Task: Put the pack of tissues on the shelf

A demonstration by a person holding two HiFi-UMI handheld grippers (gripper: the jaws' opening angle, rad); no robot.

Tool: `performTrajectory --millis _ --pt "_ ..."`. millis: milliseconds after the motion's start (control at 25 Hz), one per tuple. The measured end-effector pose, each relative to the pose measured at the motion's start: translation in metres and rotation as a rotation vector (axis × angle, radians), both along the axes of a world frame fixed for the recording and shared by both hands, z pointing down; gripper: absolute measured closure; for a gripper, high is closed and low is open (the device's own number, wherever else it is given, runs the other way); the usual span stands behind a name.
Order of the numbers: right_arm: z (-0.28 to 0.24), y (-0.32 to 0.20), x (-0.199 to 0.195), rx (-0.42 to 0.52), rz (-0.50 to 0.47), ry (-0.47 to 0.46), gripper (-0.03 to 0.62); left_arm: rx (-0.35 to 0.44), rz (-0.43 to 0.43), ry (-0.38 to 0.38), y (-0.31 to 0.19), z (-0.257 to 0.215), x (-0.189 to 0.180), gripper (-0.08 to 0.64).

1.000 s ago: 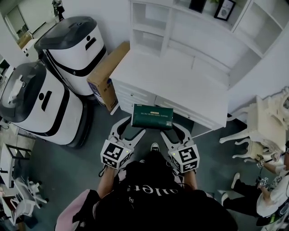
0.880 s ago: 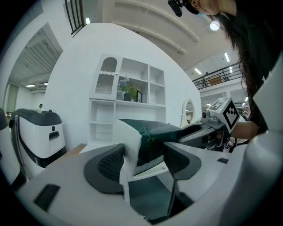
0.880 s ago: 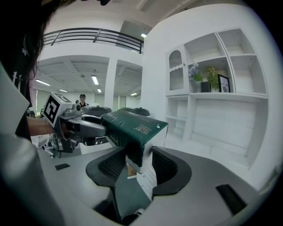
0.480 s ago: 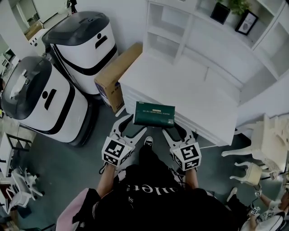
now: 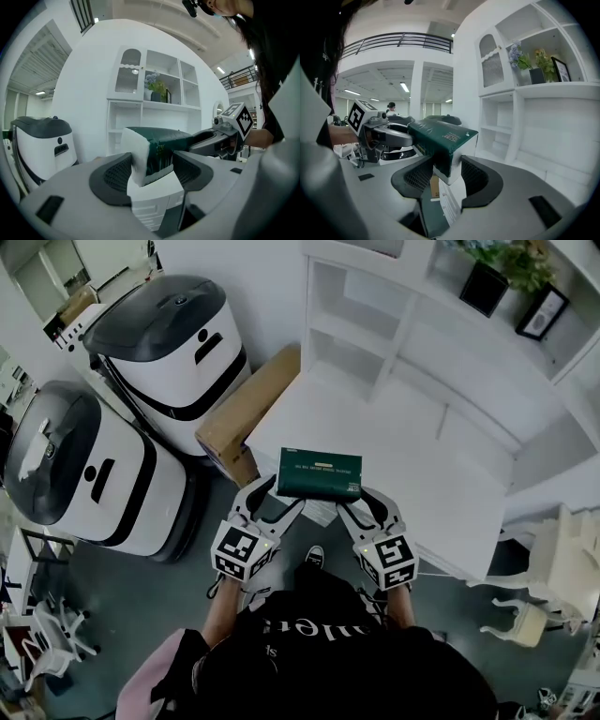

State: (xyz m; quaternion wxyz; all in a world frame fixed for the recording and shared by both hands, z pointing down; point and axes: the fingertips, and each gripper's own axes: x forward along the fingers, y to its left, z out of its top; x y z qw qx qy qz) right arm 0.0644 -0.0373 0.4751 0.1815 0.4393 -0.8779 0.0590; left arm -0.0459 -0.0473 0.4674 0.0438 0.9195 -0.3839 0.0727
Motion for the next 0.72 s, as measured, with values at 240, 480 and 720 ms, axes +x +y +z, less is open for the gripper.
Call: performTrajectory --millis 240,480,720 --pt "0.002 -0.053 0.012 -0.004 -0.009 -0.015 0.388 -0.008 -0.01 -0.008 -0.053 0.002 0.012 0.273" --pt "0.006 -0.078 0.017 -0.008 -0.033 -0.034 0.388 -0.013 -0.039 -0.032 -0.075 0.003 0.018 0.273" --pt "0.006 -0.089 0.02 -0.013 -0.036 -0.052 0.388 -0.035 -0.05 -0.027 -0.086 0.004 0.02 0.273"
